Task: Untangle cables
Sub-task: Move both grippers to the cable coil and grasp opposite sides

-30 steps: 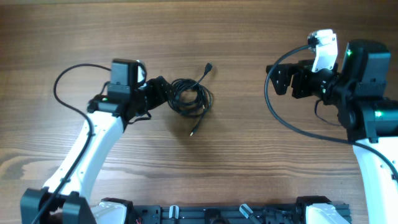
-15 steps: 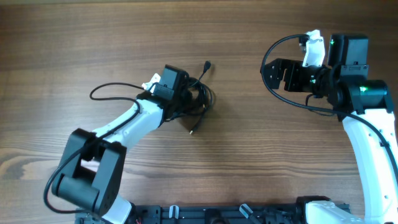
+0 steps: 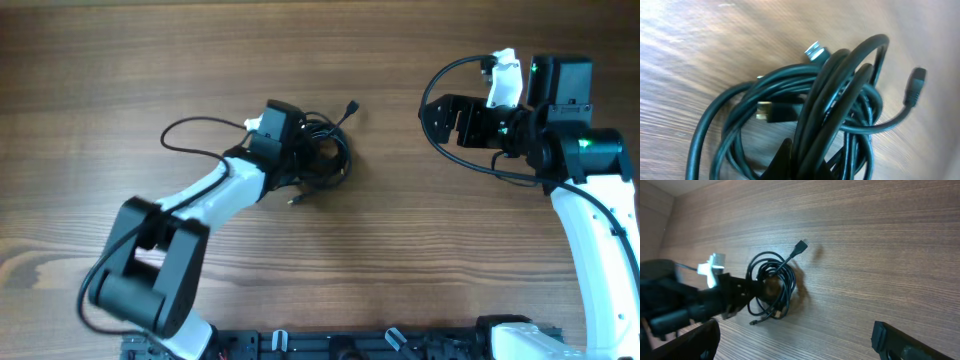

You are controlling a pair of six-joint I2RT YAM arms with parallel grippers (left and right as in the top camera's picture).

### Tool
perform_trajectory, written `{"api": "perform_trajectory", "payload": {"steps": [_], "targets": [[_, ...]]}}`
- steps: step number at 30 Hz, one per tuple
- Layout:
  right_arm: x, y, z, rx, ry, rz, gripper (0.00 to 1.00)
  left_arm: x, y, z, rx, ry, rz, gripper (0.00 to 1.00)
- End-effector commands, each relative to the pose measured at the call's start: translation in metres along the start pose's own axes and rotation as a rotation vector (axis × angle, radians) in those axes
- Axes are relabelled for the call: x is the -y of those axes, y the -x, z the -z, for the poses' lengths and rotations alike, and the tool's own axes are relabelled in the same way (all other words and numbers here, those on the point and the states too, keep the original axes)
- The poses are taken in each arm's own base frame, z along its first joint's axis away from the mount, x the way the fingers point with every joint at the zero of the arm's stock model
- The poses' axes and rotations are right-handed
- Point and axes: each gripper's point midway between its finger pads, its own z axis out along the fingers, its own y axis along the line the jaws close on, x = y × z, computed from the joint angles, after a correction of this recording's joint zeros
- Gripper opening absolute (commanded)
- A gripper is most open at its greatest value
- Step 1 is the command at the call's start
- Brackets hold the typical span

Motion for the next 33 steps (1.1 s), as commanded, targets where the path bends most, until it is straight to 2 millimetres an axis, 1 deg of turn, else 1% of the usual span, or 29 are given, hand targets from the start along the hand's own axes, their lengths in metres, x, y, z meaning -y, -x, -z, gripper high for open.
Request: {"api": "perform_trajectory", "payload": {"steps": [1,2,3,5,6,7,8,9,13,15,17,18,20,21,22,23,24,26,27,28,30,31,33], "targets": [[-0.013,0.003,0.001,-0.003,0.065,0.007,0.98,0.081,0.023,0.083,-0.011,-0.34,-0.163,0.04],[-0.02,0.002,0.001,-0.008,0.102,0.033,0.97,0.09,0.027,0.103,-0.017,-0.406,-0.168,0.04],[-0.027,0.0,0.001,-0.013,0.134,0.06,0.95,0.095,0.033,0.121,-0.021,-0.458,-0.168,0.04],[-0.043,-0.003,-0.003,-0.025,0.171,0.095,0.93,0.101,0.039,0.153,-0.05,-0.556,-0.169,0.04],[-0.055,-0.005,-0.006,-0.028,0.194,0.119,0.92,0.102,0.038,0.167,-0.098,-0.611,-0.171,0.04],[-0.063,-0.005,-0.008,-0.028,0.21,0.116,0.92,0.1,0.037,0.172,-0.141,-0.635,-0.152,0.04],[-0.088,-0.009,-0.012,-0.032,0.258,0.136,0.91,0.093,0.033,0.176,-0.218,-0.641,-0.089,0.04],[-0.098,-0.01,-0.014,-0.031,0.276,0.154,0.89,0.093,0.029,0.179,-0.248,-0.655,-0.086,0.04],[-0.118,-0.01,-0.02,-0.011,0.275,0.152,0.85,0.095,0.023,0.184,-0.304,-0.676,-0.055,0.04],[-0.126,-0.011,-0.024,-0.006,0.281,0.155,0.81,0.096,0.021,0.185,-0.317,-0.682,-0.054,0.04],[-0.131,-0.011,-0.034,-0.005,0.258,0.098,0.74,0.096,0.022,0.185,-0.314,-0.681,-0.054,0.04],[-0.138,-0.011,-0.038,-0.002,0.274,0.108,0.72,0.095,0.022,0.184,-0.306,-0.68,-0.063,0.04],[-0.147,-0.01,-0.045,0.009,0.29,0.134,0.68,0.091,0.026,0.178,-0.268,-0.648,-0.076,0.04],[-0.148,-0.009,-0.05,0.02,0.272,0.146,0.67,0.086,0.027,0.174,-0.24,-0.621,-0.102,0.04],[-0.143,-0.006,-0.055,0.043,0.222,0.156,0.67,0.08,0.028,0.168,-0.212,-0.584,-0.129,0.04],[-0.138,-0.001,-0.057,0.075,0.171,0.187,0.66,0.072,0.029,0.161,-0.18,-0.535,-0.161,0.04],[-0.141,-0.001,-0.057,0.088,0.172,0.244,0.66,0.07,0.028,0.158,-0.157,-0.522,-0.227,0.04],[-0.151,-0.004,-0.057,0.102,0.184,0.402,0.66,0.075,0.022,0.156,-0.133,-0.535,-0.348,0.04],[-0.152,-0.005,-0.058,0.113,0.16,0.475,0.67,0.078,0.019,0.156,-0.127,-0.544,-0.389,0.04],[-0.146,-0.003,-0.06,0.13,0.1,0.535,0.68,0.08,0.016,0.156,-0.123,-0.552,-0.432,0.04],[-0.14,-0.003,-0.064,0.142,0.012,0.636,0.68,0.081,0.014,0.156,-0.125,-0.554,-0.444,0.04],[-0.141,-0.007,-0.067,0.13,-0.003,0.684,0.67,0.081,0.014,0.156,-0.124,-0.554,-0.444,0.04],[-0.138,-0.014,-0.073,0.108,-0.051,0.716,0.63,0.081,0.014,0.156,-0.125,-0.553,-0.44,0.04]]}}
